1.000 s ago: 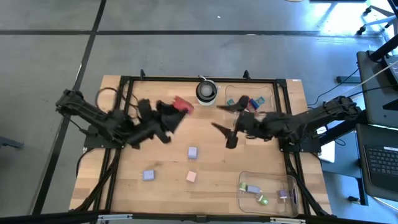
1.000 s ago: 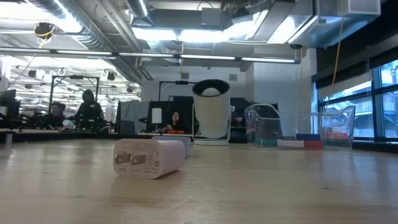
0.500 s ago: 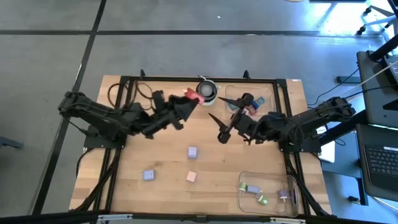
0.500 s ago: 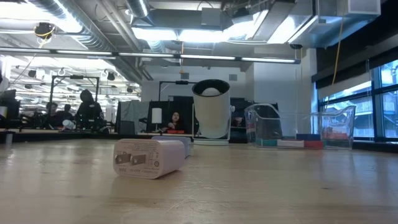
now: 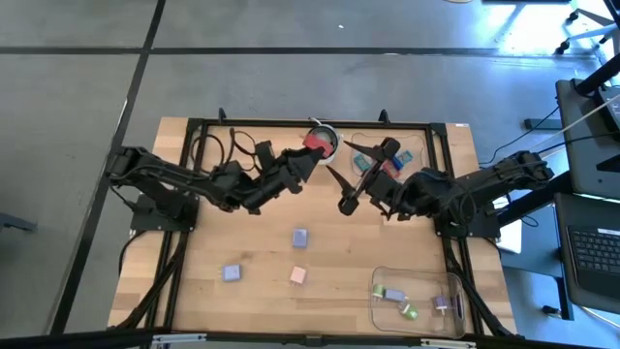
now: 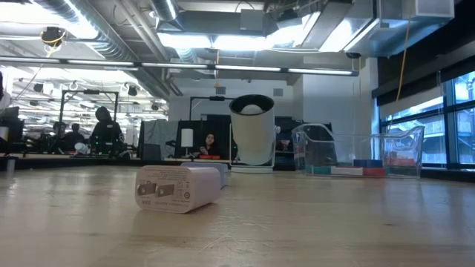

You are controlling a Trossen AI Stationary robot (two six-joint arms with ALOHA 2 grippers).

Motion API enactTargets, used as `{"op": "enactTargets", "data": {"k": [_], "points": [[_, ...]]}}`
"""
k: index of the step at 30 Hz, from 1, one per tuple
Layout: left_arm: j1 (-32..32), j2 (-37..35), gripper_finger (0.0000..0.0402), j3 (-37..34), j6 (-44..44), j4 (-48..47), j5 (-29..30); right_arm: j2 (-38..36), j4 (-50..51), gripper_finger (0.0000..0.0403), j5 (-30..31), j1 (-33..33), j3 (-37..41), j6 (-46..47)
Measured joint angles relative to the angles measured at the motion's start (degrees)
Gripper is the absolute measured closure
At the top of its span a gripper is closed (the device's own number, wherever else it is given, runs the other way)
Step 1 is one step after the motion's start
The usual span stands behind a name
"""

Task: Pick & Place Office items
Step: Put the red charger adapter into the bottom transparent bin

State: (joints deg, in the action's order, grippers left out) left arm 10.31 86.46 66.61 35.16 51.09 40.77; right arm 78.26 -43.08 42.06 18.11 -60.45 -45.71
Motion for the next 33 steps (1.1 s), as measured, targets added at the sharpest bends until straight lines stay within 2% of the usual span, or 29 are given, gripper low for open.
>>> {"op": "enactTargets", "data": {"k": [11, 25, 33], "points": [[-0.4, 2.9, 0.0167, 0.0, 1.1, 4.5, -2.4, 0.0, 0.2, 0.0097, -1.9, -1.3, 0.0, 2.1], [-0.4, 2.8, 0.0166, 0.0, 1.7, 4.4, -5.0, 0.0, 0.3, 0.0098, -8.8, -3.7, 0.0, 13.5], [-0.4, 2.8, 0.0168, 0.0, 1.7, 4.4, -5.0, 0.0, 1.4, 0.0130, -9.6, -5.0, 0.0, 17.2]]}}
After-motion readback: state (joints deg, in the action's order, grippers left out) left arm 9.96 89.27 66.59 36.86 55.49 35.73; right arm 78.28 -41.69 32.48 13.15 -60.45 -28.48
